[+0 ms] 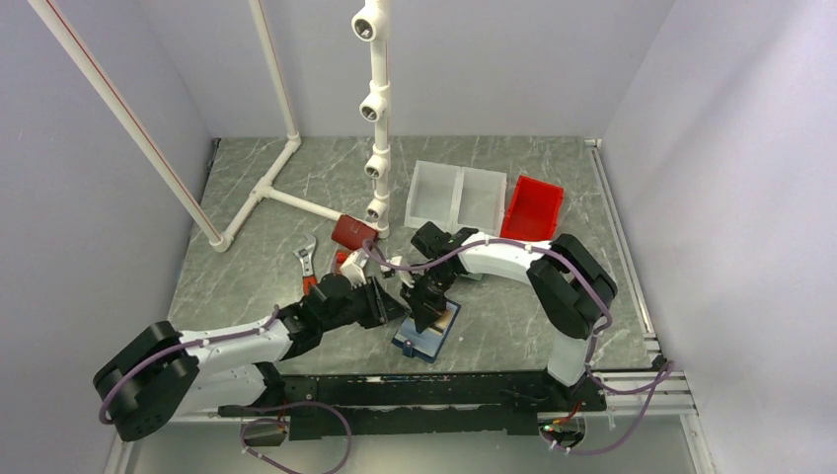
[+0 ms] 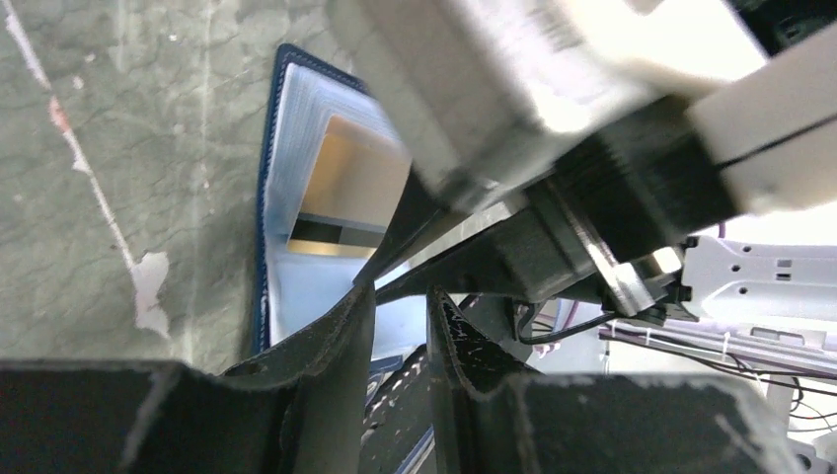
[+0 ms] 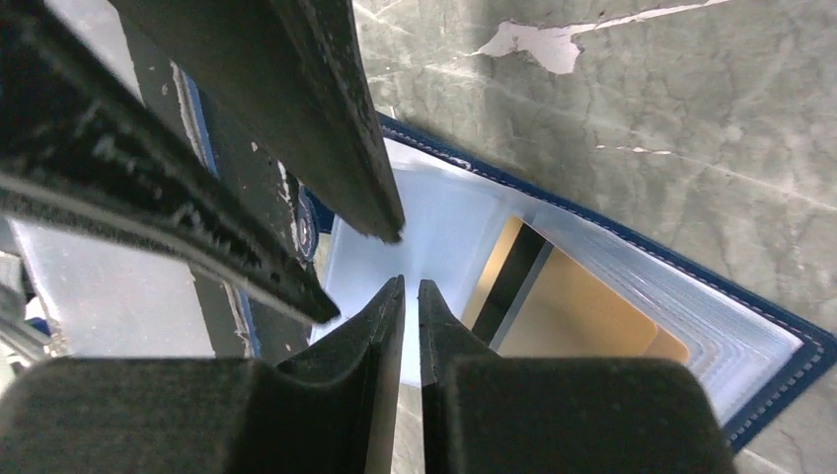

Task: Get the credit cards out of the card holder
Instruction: Remove the credit card from the card holder.

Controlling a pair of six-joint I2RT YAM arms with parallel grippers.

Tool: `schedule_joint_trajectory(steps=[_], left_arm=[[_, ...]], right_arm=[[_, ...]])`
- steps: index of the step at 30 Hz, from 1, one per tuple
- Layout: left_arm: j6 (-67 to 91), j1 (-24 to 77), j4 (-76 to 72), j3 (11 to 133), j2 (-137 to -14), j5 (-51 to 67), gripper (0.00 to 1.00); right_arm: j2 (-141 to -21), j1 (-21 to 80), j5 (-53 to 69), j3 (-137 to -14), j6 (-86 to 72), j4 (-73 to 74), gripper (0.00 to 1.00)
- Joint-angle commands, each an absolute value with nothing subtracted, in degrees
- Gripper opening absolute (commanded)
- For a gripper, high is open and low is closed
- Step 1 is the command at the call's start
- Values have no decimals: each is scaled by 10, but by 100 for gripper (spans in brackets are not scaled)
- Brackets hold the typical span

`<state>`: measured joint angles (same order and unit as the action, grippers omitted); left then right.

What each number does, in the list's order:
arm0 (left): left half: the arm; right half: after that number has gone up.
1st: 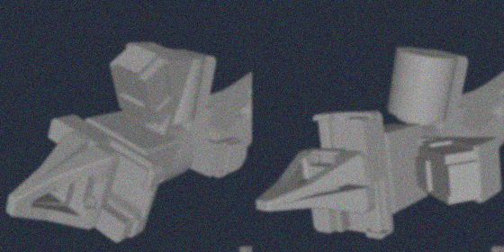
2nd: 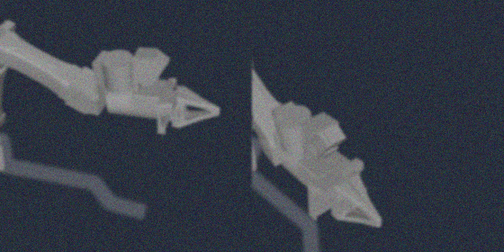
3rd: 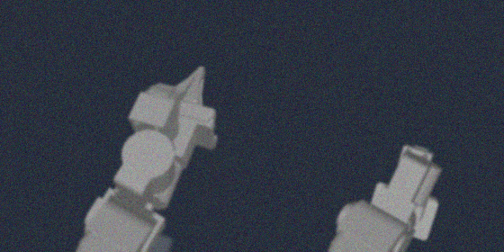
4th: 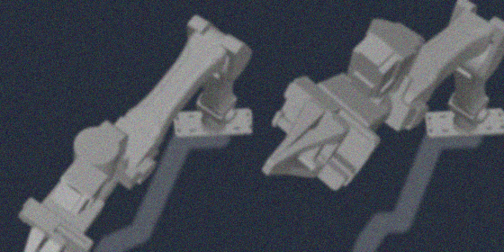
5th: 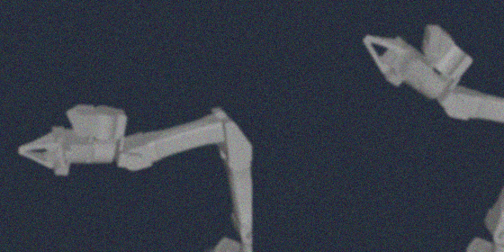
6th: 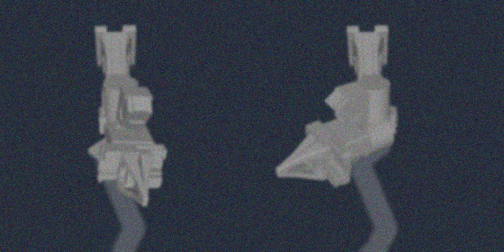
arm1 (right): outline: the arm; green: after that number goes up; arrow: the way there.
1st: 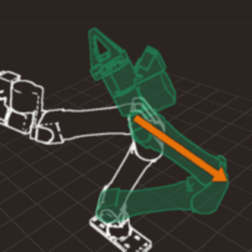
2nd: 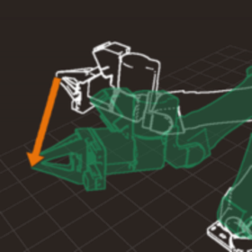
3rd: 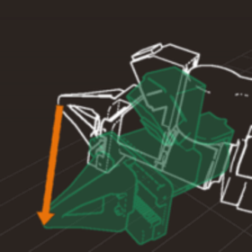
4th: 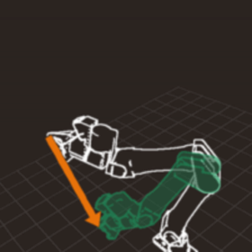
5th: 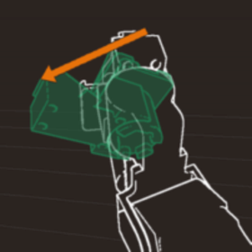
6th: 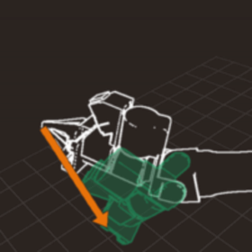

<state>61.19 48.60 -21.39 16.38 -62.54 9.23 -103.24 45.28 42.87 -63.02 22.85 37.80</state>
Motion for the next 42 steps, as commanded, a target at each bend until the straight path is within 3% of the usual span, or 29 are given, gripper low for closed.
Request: schedule_joint_trajectory(steps=[1, 7, 23, 34, 42], left_arm=[[631, 493, -333, 160, -651, 99, 31], [643, 506, -380, 138, -655, 59, 31], [661, 547, -424, 166, -777, 22, 21], [684, 551, -375, 190, -845, 36, 12], [704, 563, -341, 180, -834, 44, 18]], right_arm=[[-1045, 444, 470, -647, 231, 394, 10], [-1044, 430, 486, -646, 226, 393, 0], [-1041, 408, 480, -647, 212, 385, 0], [-1001, 380, 440, -642, 218, 379, 0], [-963, 360, 400, -632, 231, 369, 8]])
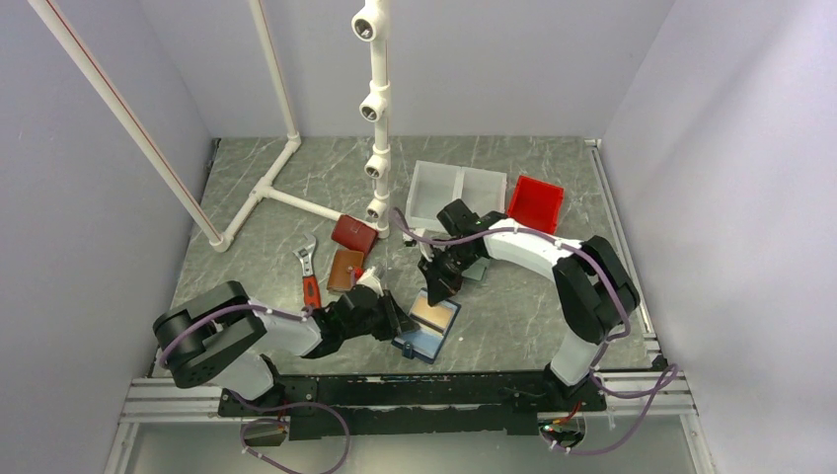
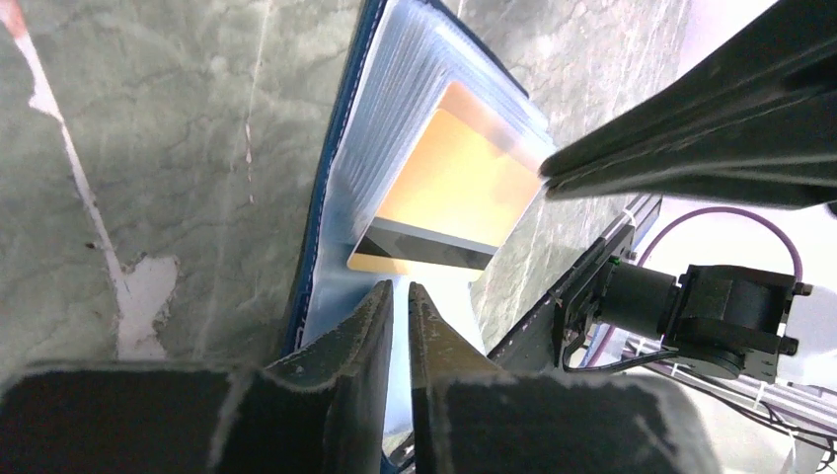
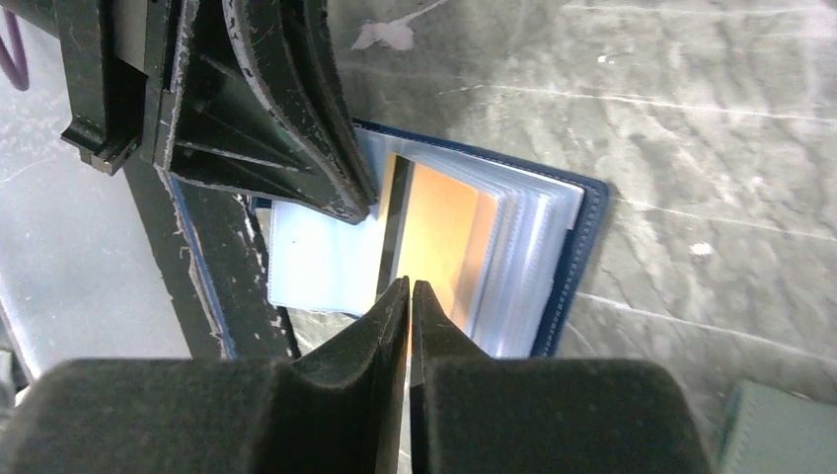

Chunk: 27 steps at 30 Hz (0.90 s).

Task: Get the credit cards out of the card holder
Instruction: Remove the credit card from the card holder.

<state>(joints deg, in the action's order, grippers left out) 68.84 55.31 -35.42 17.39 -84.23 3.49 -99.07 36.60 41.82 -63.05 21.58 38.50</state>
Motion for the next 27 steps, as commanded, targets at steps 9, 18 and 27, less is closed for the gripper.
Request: schedule_joint_trajectory(steps=[9, 18, 27], left_arm=[[729, 566, -364, 184, -866, 42, 38], [764, 548, -356, 181, -878, 39, 43], [752, 508, -275, 198, -835, 42, 50]], right_arm=[[-974, 360, 355, -627, 223, 365, 19], [-1000, 361, 346, -628, 221, 374, 24], [-1013, 361, 359, -629, 216, 381, 25]])
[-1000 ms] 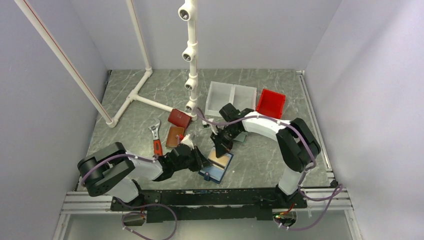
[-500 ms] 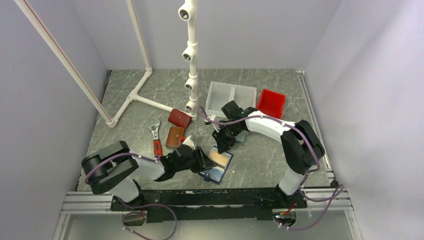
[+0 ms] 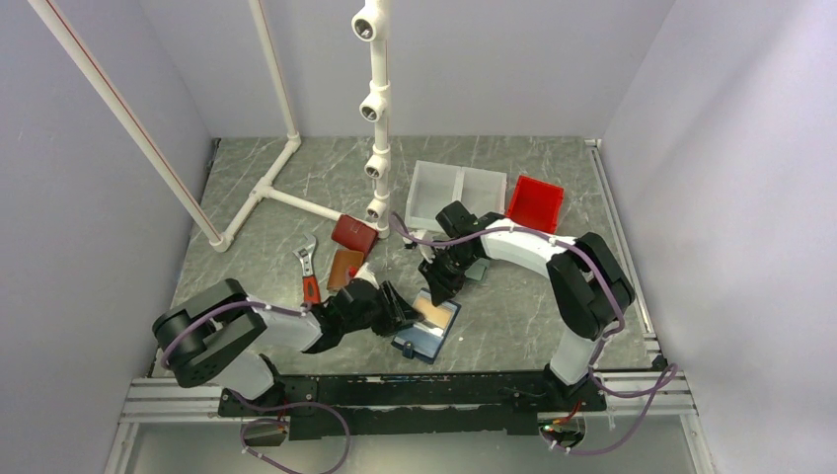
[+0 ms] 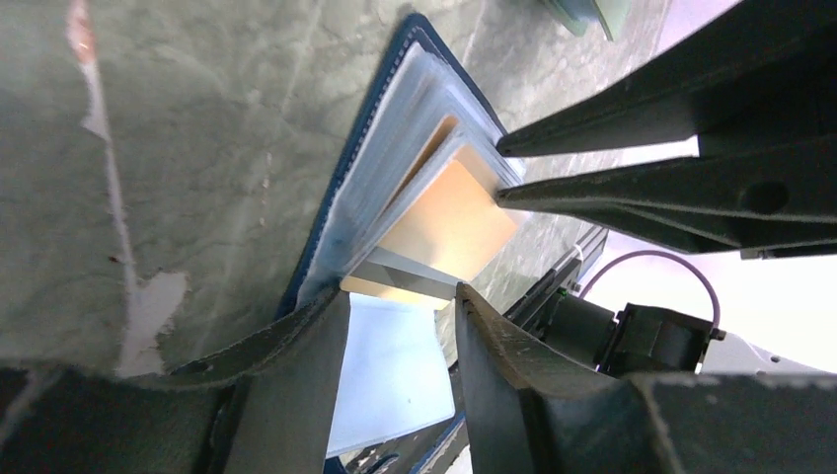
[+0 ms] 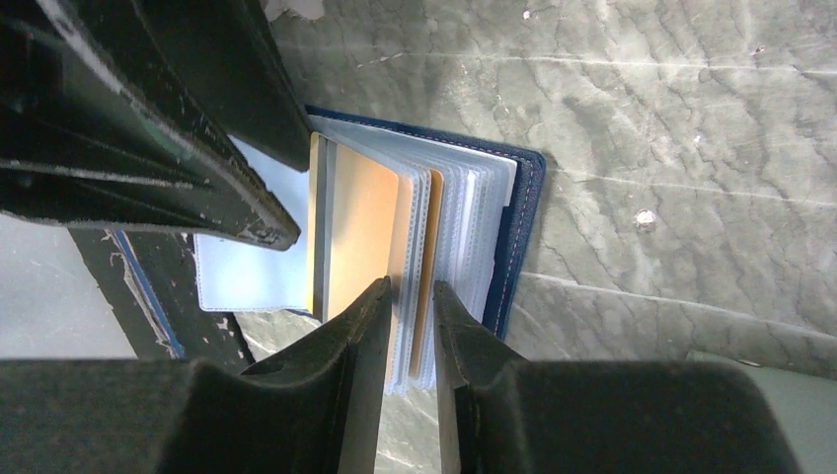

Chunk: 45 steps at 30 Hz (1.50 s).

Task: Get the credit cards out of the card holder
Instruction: Remove the credit card from the card holder.

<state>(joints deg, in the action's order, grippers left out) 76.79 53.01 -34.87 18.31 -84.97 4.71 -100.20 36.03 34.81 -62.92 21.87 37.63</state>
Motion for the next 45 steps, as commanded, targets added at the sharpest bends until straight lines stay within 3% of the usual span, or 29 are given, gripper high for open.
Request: schedule_joint_trajectory(steps=[1, 8, 19, 27, 35, 45], left_arm=[[742, 496, -268, 202, -834, 50, 50], [683, 440, -241, 240, -846, 107, 50], [634, 420, -244, 303, -899, 160, 49], [648, 420, -271, 288, -888, 160, 48], [666, 421, -310, 275, -895, 167, 47], [669, 425, -314, 273, -892, 167, 47]], right_arm=[[-1013, 361, 362, -629, 216, 382, 25], [-1013, 345, 425, -631, 203, 390, 21], [-1035, 317, 495, -622, 141, 361, 29], [-1034, 261, 518, -585, 30, 278, 35], [-1040, 256, 577, -579, 9, 265, 34], [-1055, 257, 553, -578, 4, 263, 34]])
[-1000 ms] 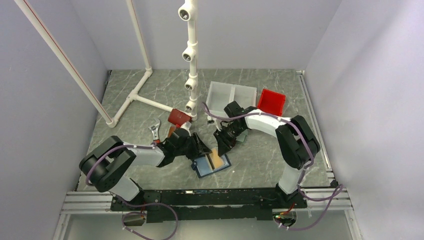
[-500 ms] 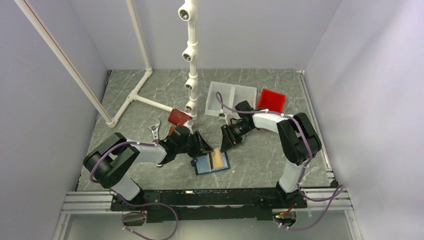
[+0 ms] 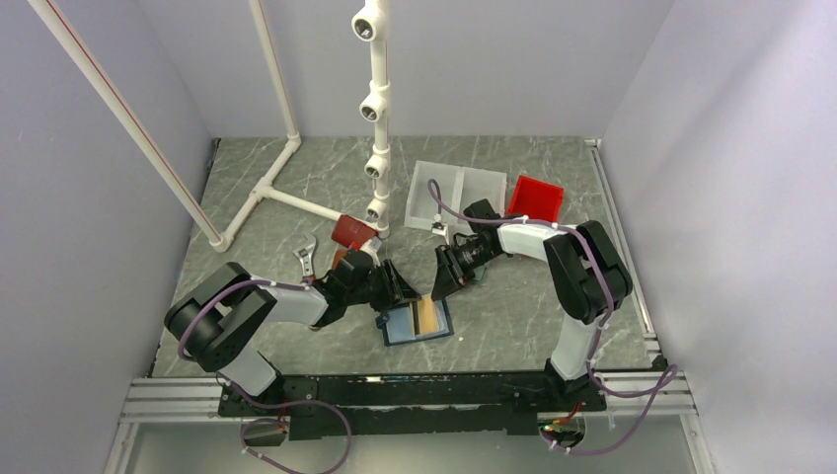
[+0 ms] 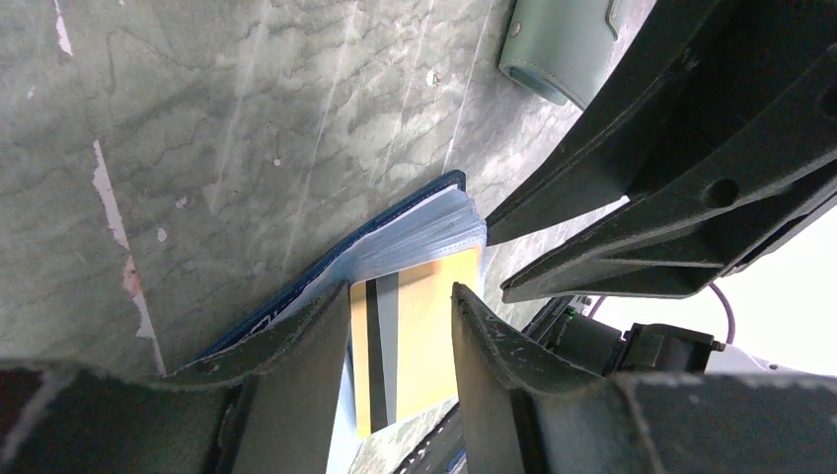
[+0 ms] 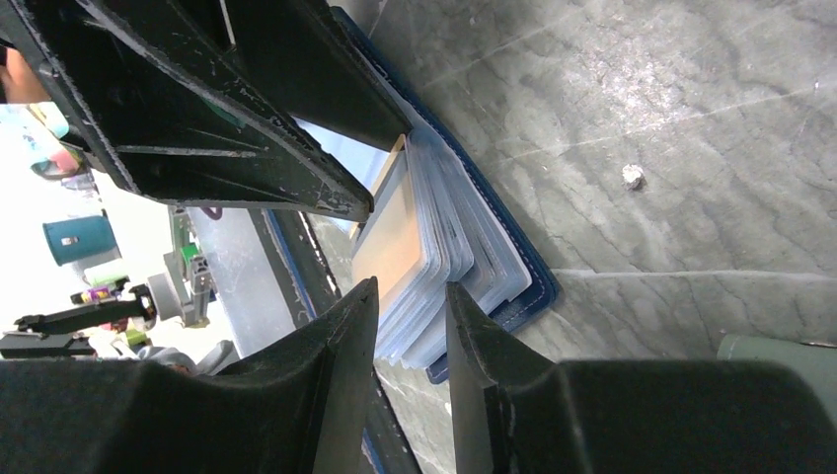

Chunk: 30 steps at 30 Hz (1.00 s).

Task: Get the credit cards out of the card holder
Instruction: Remove the credit card from the card holder.

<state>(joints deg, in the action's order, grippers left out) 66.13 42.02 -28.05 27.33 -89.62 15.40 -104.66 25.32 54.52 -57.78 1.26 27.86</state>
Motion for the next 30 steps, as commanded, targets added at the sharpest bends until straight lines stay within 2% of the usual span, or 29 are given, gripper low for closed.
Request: schedule_joint_trajectory(steps=[1, 5, 15, 21, 30], left_arm=[[670, 425, -314, 272, -890, 167, 47], [672, 426, -317, 266, -886, 162, 47], [672, 432, -321, 265, -886, 158, 46], [668, 434, -309, 263, -874, 151, 47], [666, 435, -305, 262, -869, 149, 47]], right_arm=[[-1056, 257, 547, -578, 4, 262, 34], [-1061, 258, 532, -580, 7, 267, 35], [-1050, 270, 589, -594, 33, 287, 34], [-1011, 261, 516, -602, 52, 295, 38], [-1009, 252, 522, -599, 63, 307, 38]])
